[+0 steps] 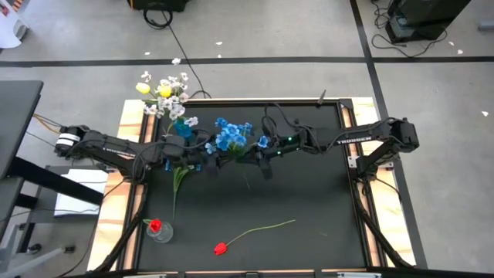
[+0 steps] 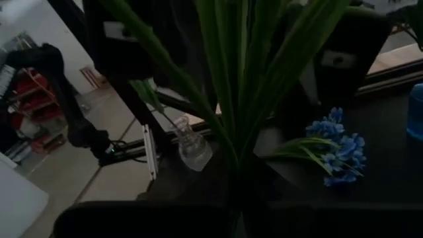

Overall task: Sort flowers into vase by color
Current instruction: Put the right blue flowers into the transparent vase

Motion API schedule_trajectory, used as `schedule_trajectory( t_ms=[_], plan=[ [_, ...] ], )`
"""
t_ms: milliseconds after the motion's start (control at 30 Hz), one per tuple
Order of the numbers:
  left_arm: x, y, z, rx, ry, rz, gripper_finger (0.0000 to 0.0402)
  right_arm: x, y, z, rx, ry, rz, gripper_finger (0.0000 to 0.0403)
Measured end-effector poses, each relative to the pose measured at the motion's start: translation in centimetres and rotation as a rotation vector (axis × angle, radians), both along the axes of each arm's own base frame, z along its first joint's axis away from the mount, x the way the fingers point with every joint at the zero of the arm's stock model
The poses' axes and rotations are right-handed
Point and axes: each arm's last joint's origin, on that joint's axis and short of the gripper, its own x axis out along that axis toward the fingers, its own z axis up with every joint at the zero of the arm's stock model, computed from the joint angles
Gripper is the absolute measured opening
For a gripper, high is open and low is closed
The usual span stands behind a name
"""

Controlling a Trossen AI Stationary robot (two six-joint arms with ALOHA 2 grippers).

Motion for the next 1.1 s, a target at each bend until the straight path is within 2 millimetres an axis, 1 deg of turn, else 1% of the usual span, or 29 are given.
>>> schedule_trajectory(
  t_ms=[133, 200, 267, 333, 433, 567, 700, 767, 867, 967, 1100],
  plan=[
    [0.0, 0.2, 0.1, 0.072, -0.001, 0.012, 0.0095, 0.0, 0.0, -0.1, -0.011, 0.003, -0.003, 0.0031],
    [0.0, 0.2, 0.1, 0.116, 0.006, 0.017, 0.0055, 0.0, -0.1, -0.1, -0.017, 0.006, -0.030, 0.0048],
    [-0.1, 0.2, 0.2, 0.184, 0.015, 0.023, 0.0021, 0.0, -0.2, -0.1, -0.027, 0.006, -0.076, 0.0073],
    [-0.4, 0.1, 0.5, 0.247, 0.022, 0.027, 0.0013, 0.1, -0.4, -0.1, -0.037, 0.003, -0.129, 0.0102],
    [-1.6, 0.0, 1.3, 0.315, 0.030, 0.029, 0.0013, -0.1, -0.7, 0.2, -0.036, -0.004, -0.147, 0.0145],
    [-4.7, -0.9, 2.4, 0.371, 0.079, -0.034, 0.0012, -0.8, -0.6, 1.4, 0.013, -0.033, -0.146, 0.0191],
    [-8.8, -2.2, 3.0, 0.425, 0.138, -0.172, 0.0012, -2.0, -0.3, 2.9, 0.048, -0.056, -0.140, 0.0214],
    [-11.2, -2.6, 3.2, 0.454, 0.146, -0.247, 0.0011, -2.5, -0.2, 3.4, 0.044, -0.068, -0.135, 0.0217],
    [-14.5, -2.6, 4.1, 0.448, 0.074, -0.323, 0.0011, -2.9, -0.2, 3.7, 0.052, -0.056, -0.147, 0.0215],
    [-17.7, -2.0, 4.9, 0.430, -0.032, -0.378, 0.0010, -2.9, -0.2, 3.5, 0.104, -0.033, -0.190, 0.0209],
    [-21.2, -1.0, 4.7, 0.406, -0.112, -0.547, 0.0010, -2.4, 0.2, 3.0, 0.182, -0.012, -0.305, 0.0204]
  ],
)
